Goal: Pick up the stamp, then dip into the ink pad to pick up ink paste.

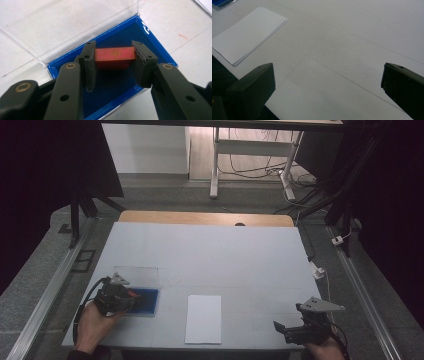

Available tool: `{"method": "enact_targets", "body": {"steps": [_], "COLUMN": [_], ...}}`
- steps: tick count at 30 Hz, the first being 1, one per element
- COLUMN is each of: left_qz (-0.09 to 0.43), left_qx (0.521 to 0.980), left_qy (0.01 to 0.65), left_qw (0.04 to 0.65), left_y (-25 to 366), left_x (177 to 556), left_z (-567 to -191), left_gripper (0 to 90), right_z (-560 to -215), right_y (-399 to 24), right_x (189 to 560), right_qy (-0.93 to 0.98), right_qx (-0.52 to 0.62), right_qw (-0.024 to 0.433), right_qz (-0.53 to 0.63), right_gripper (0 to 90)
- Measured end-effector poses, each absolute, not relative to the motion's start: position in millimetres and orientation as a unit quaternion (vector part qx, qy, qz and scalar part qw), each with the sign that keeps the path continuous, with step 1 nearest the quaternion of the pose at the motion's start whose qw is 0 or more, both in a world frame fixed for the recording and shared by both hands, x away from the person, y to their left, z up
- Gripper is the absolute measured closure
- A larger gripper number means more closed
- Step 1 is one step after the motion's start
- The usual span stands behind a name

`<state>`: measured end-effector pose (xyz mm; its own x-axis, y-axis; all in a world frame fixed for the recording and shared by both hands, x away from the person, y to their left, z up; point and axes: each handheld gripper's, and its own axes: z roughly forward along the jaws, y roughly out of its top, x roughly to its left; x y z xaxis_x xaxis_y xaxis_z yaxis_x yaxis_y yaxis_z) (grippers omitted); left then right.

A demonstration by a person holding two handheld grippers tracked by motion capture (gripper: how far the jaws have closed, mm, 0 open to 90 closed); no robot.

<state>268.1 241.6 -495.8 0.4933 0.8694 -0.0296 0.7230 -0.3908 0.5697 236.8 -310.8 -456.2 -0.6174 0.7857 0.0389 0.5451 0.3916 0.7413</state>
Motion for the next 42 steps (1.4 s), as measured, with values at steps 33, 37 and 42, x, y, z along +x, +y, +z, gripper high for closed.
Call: {"method": "enact_targets", "body": {"steps": [33, 37, 42], "left_qz": [0.128, 0.122, 0.115], "left_qx": [0.818, 0.821, 0.827], "left_qy": [0.481, 0.483, 0.481], "left_qw": [0.290, 0.278, 0.268], "left_y": [233, 233, 233], "left_x": [272, 279, 284], "left_z": [-487, -492, -496], "left_gripper": [58.2, 58.2, 58.2], "right_z": [-457, -457, -457], "right_y": [-310, -310, -310], "right_x": [238, 237, 237], "right_qy": [0.822, 0.821, 0.822], "right_qx": [0.404, 0.404, 0.403], "right_qw": [0.158, 0.158, 0.158], "right_qz": [0.369, 0.370, 0.370], "right_gripper": [0.0, 0.0, 0.0]}}
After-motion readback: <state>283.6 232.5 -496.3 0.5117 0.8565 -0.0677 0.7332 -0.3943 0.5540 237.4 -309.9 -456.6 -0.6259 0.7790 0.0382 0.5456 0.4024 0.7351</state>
